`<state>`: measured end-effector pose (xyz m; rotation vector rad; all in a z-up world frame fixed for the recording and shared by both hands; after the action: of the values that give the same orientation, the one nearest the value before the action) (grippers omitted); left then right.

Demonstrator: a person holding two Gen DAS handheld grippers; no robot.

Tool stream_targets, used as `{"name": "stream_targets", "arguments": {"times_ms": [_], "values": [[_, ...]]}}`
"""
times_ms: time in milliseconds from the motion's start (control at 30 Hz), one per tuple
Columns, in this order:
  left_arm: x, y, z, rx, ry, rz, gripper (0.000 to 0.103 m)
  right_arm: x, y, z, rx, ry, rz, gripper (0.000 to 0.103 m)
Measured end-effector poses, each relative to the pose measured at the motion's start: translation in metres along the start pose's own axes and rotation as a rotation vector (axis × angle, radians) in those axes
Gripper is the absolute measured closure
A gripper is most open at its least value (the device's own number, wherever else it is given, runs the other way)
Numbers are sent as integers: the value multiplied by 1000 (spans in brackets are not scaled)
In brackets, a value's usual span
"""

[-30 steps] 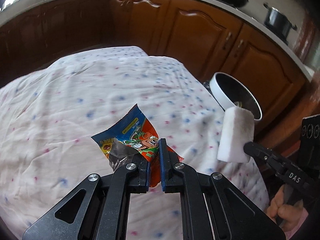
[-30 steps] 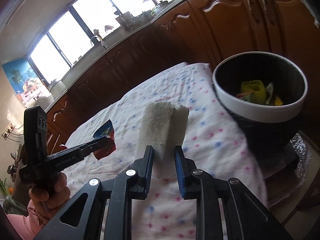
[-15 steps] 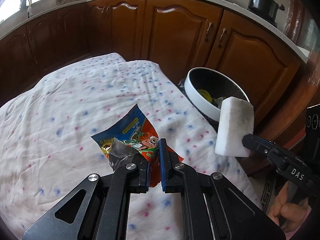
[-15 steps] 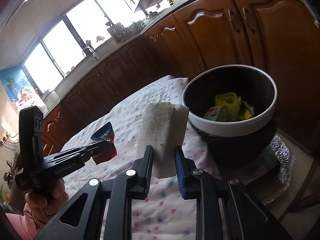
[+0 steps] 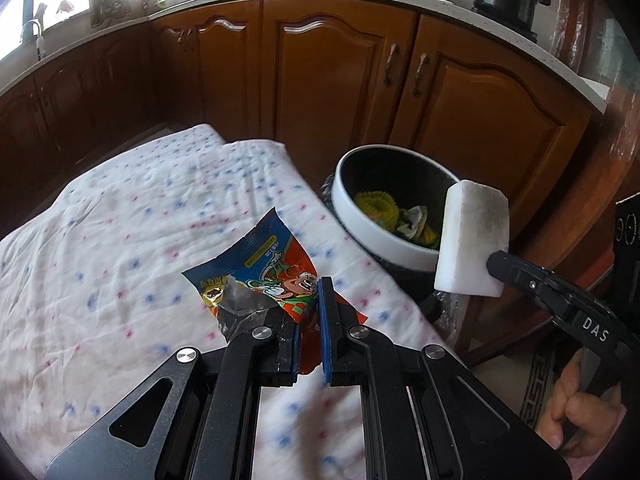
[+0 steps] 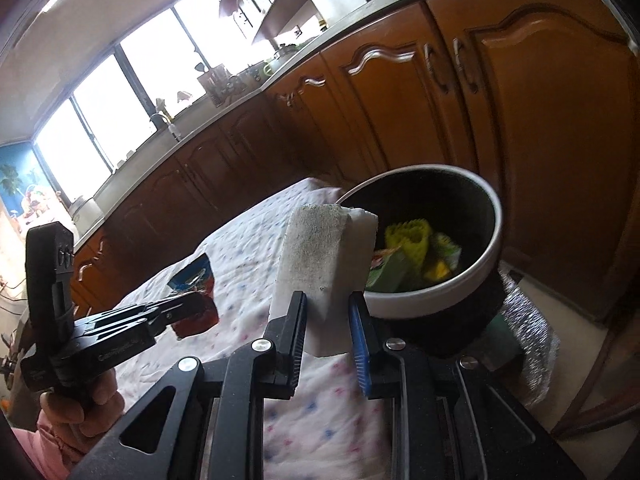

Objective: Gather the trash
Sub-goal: 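Carry the snack wrapper and foam block over the bin with both tools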

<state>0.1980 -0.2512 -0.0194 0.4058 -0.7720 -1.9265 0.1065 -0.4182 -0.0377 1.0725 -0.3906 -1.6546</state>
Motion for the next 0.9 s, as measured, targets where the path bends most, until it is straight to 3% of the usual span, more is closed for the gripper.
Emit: {"name": "stream_targets", "arguments": {"times_ms": [400,667,900], "values": [[51,57,-15,53,-95,-85,96,35,38,0,6,-109,35,81],[90,80,-58,-12,-124,-153,96,50,52,-11,-41,-151,63,81],[100,84,-89,-66,-121,-167,96,61,53,-24,-86,-163,77,81]]}}
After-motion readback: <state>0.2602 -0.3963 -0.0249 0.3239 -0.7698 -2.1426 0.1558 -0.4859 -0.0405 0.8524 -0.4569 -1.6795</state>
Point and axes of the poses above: each gripper's, at about its wrist camera, not at the fingertips, and z roughly against the way its jaws point, x to its right, y to its top, the point moved 6 cm from there along -z, roughly the way its jaws point, and after that the axes turned 4 degrees about y, right-handed, at the moved point
